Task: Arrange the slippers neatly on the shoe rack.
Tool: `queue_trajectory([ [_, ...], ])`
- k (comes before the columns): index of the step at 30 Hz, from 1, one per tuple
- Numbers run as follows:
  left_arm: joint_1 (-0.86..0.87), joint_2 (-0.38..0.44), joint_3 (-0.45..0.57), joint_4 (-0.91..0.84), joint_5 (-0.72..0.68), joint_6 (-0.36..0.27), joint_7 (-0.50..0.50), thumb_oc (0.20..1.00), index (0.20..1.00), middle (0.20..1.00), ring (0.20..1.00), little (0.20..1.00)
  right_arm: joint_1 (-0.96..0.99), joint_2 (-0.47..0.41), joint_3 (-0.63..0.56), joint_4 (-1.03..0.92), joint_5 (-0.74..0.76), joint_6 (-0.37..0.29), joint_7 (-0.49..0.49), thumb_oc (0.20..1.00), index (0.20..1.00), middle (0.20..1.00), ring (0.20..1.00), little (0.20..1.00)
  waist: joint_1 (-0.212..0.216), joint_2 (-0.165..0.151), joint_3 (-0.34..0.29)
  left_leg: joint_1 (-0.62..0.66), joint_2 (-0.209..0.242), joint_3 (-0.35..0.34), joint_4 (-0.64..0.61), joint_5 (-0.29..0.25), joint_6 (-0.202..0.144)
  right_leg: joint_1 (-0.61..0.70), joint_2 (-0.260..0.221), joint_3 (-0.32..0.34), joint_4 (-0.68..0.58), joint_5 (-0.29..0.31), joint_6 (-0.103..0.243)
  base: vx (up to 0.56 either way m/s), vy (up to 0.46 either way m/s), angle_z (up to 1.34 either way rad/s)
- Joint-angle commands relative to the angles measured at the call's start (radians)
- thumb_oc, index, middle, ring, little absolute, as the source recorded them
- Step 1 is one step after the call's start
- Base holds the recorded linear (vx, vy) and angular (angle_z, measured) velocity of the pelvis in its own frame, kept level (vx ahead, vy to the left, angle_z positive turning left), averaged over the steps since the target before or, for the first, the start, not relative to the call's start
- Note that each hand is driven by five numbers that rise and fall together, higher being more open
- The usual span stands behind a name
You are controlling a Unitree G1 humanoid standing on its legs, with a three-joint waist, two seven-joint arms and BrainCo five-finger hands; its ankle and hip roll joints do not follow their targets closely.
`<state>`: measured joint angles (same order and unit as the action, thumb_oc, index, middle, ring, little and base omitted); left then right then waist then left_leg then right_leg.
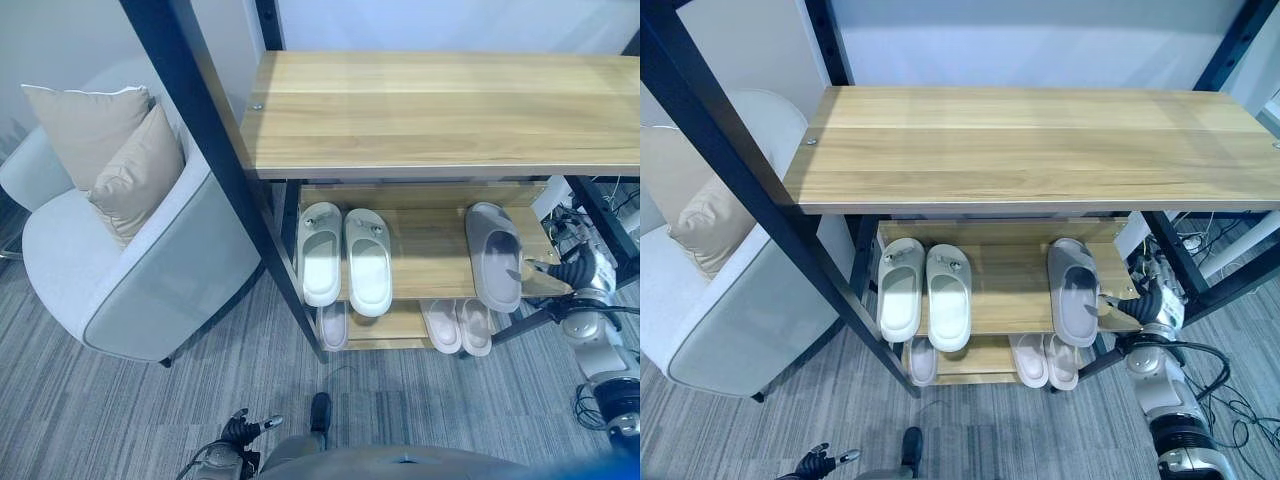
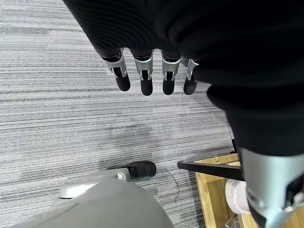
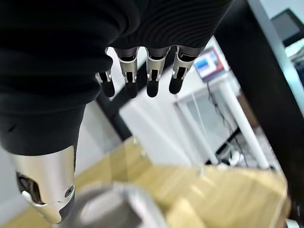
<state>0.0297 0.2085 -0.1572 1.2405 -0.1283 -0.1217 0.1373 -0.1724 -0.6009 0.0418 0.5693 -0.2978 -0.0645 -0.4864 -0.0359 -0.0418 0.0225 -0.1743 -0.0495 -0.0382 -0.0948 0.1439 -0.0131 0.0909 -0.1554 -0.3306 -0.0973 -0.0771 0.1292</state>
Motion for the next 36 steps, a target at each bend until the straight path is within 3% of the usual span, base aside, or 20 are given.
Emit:
queue_trajectory([
  [1,-0.056,-0.035,-0.023,0.081,0.01,-0.009,0.014,1.0,1.0,1.0,1.0,1.0,-0.056,-0.003,-0.017,-0.028,0.035,-0.007,-0.021,1.0,1.0,1.0,1.0,1.0,0.039,0.018,0.014,0.082,0.008,0.012,0.008,-0.173,-0.029,-0.034,-0.009,-0.02,0.01,0.04,0.03,0.0,0.0,0.0],
  [15,-0.065,-0.025,-0.034,0.087,-0.022,-0.006,0.036,1.0,1.0,1.0,1.0,1.0,-0.181,-0.007,0.077,0.172,0.099,0.013,-0.007,1.0,1.0,1.0,1.0,1.0,0.047,0.013,0.03,0.03,0.005,0.017,0.008,-0.16,-0.029,-0.088,-0.016,-0.01,0.01,0.048,0.035,0.01,-0.003,0.0],
  [26,-0.101,-0.01,-0.097,0.071,-0.035,-0.031,0.045,1.0,1.0,1.0,1.0,1.0,-0.479,-0.065,0.229,0.455,0.112,0.038,0.016,1.0,1.0,1.0,1.0,1.0,0.084,0.028,0.076,-0.034,-0.007,-0.004,0.008,-0.13,-0.041,-0.134,-0.026,-0.022,0.01,0.065,0.036,0.0,0.004,0.01],
  [27,-0.101,-0.011,-0.099,0.072,-0.032,-0.033,0.045,1.0,1.0,1.0,1.0,1.0,-0.494,-0.068,0.245,0.476,0.104,0.04,0.022,0.545,0.545,0.545,0.545,0.545,0.085,0.03,0.079,-0.035,-0.008,-0.006,0.008,-0.129,-0.041,-0.134,-0.027,-0.023,0.01,0.066,0.036,-0.01,0.012,0.04],
  [28,-0.101,-0.01,-0.105,0.072,-0.031,-0.035,0.043,1.0,1.0,1.0,1.0,1.0,-0.513,-0.069,0.268,0.51,0.09,0.046,0.037,0.2,0.2,0.2,0.2,0.2,0.089,0.031,0.081,-0.038,-0.009,-0.008,0.008,-0.128,-0.042,-0.135,-0.03,-0.024,0.01,0.068,0.037,0.0,0.0,0.0],
  [34,-0.106,-0.006,-0.106,0.068,-0.021,-0.035,0.042,1.0,1.0,1.0,1.0,1.0,-0.501,-0.061,0.288,0.47,0.048,0.046,0.027,0.2,0.2,0.2,0.2,0.2,0.084,0.029,0.085,-0.028,-0.009,-0.01,0.008,-0.132,-0.041,-0.124,-0.029,-0.028,0.011,0.065,0.036,0.01,0.005,0.02],
  [35,-0.109,-0.009,-0.102,0.066,-0.013,-0.03,0.041,1.0,1.0,1.0,1.0,1.0,-0.47,-0.055,0.282,0.417,0.026,0.042,0.014,0.2,0.2,0.2,0.2,0.2,0.079,0.029,0.084,-0.021,-0.007,-0.008,0.008,-0.135,-0.04,-0.118,-0.028,-0.026,0.013,0.062,0.034,0.01,-0.026,0.07],
  [36,-0.116,-0.009,-0.079,0.062,0.003,-0.022,0.041,1.0,1.0,1.0,1.0,1.0,-0.392,-0.078,0.244,0.233,-0.031,0.036,-0.007,0.2,0.2,0.2,0.2,0.2,0.066,0.024,0.081,0.0,0.0,-0.002,0.008,-0.144,-0.037,-0.104,-0.024,-0.023,0.016,0.055,0.032,0.01,-0.025,0.11],
])
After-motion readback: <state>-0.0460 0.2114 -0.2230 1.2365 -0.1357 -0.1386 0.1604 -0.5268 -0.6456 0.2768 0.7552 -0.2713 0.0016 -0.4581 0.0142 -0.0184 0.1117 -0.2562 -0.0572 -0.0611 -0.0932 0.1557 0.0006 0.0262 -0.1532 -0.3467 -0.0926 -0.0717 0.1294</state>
